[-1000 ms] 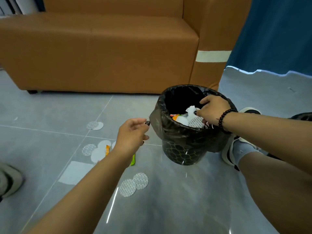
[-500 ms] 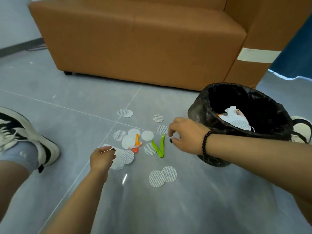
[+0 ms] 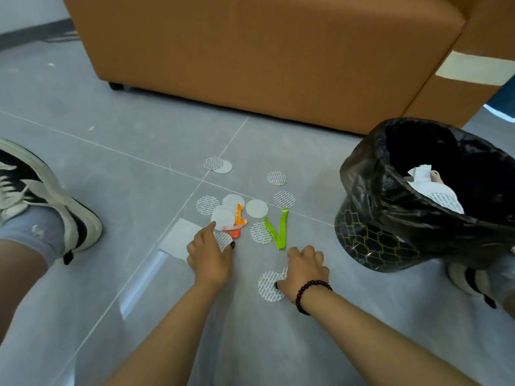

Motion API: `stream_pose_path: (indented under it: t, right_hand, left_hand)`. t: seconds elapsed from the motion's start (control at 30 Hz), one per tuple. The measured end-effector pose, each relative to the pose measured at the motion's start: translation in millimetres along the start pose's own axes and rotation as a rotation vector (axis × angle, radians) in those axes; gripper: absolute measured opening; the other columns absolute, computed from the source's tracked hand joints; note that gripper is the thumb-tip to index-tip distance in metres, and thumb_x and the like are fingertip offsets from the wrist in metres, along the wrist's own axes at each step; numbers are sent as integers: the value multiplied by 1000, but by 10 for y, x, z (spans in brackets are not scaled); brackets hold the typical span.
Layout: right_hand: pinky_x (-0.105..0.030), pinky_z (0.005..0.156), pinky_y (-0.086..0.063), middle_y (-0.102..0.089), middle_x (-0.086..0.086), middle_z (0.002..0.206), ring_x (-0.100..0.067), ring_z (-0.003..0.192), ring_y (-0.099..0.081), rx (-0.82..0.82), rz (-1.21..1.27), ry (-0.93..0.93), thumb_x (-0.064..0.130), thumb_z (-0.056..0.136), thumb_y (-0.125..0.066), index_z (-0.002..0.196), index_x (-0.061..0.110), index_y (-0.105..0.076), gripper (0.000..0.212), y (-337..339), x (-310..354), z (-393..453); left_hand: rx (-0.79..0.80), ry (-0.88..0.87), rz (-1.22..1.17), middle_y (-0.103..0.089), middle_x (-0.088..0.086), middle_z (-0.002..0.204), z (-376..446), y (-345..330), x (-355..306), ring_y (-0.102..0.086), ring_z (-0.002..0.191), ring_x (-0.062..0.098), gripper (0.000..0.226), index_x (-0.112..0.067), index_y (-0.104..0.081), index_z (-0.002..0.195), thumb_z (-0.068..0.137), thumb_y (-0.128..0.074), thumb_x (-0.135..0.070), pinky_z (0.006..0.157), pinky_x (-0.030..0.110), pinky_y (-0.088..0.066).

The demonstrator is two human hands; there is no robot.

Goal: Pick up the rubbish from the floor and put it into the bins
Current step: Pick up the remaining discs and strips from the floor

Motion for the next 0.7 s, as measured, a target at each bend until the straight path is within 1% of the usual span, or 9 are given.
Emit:
stream_pose_path:
  t: [0.1,0.27,0.33,0.4,0.43,0.47,0.53,0.63,0.7]
  right_hand:
    - [-37,96,-42,-30,-6,130,-27,124,-31,38,117,-70,41,70,-76,125,22,-39,69,-154,-117,6]
    - [-32,97,-44,-36,-4,123,-24,120,-34,-27,315,-99,36,64,-82,118,24,-49,64,-247,-226,20]
    - [-28,96,-44,-35,-3,121,-22,114,-42,-38,401,-84,27,66,-82,115,23,-52,58,-257,-228,0]
    - [-23,91,-46,-34,-1,118,-19,99,-54,-27,511,-58,14,68,-80,112,21,-55,51,-264,-232,-27]
    - [-18,86,-46,-34,-1,117,-17,91,-55,-22,553,-50,9,69,-78,110,21,-56,48,-254,-241,-49]
    - [-12,78,-44,-35,0,115,-14,85,-53,-24,588,-44,6,71,-76,108,20,-57,44,-233,-252,-63]
    - [-2,61,-39,-46,0,109,-10,81,-52,-52,680,-37,3,75,-71,102,18,-59,33,-145,-283,-87]
    - [-7,57,-41,-63,5,88,-10,77,-58,-103,881,-20,2,81,-65,90,20,-59,21,84,-329,-170]
    - [-9,55,-44,-62,11,77,-7,70,-60,-118,930,6,4,83,-64,87,21,-60,18,194,-294,-168]
  left_hand:
    - [14,-7,33,-46,5,138,54,-64,4,-37,126,29,53,-26,-42,138,89,-61,-27,101,43,-31]
    - [-1,-76,-39,-50,5,125,-35,-94,-13,-47,118,24,47,-21,-50,129,85,-65,-14,97,39,-31]
    - [7,-125,-190,-46,6,125,-168,-84,-31,-50,113,18,48,-16,-50,129,85,-66,-7,96,28,-35]
    - [-17,-139,-342,-45,3,121,-311,-49,-82,-50,99,-2,44,-13,-53,125,84,-67,-4,87,12,-34]
    - [-26,-114,-388,-48,1,118,-359,-29,-123,-50,91,-6,40,-13,-55,120,84,-69,-6,82,9,-34]
    - [-28,-86,-411,-53,0,112,-373,-47,-141,-52,87,-3,33,-14,-58,113,83,-71,-11,80,13,-36]
    - [33,-9,-446,-62,0,97,-396,-95,-231,-56,86,13,19,-15,-62,97,83,-72,-22,77,26,-40]
    - [166,47,-609,-65,4,82,-519,-75,-462,-59,77,21,11,-18,-63,81,89,-65,-25,76,44,-54]
    - [215,90,-704,-62,2,78,-549,-84,-533,-57,71,17,20,-24,-59,78,96,-54,-16,71,40,-55]
Point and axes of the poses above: each hand's wrist, its own z-axis towards the middle knuckle, its own y-axis out of the back of the hand, x = y × z, the point moved 6 cm from there along z, towards the middle knuckle
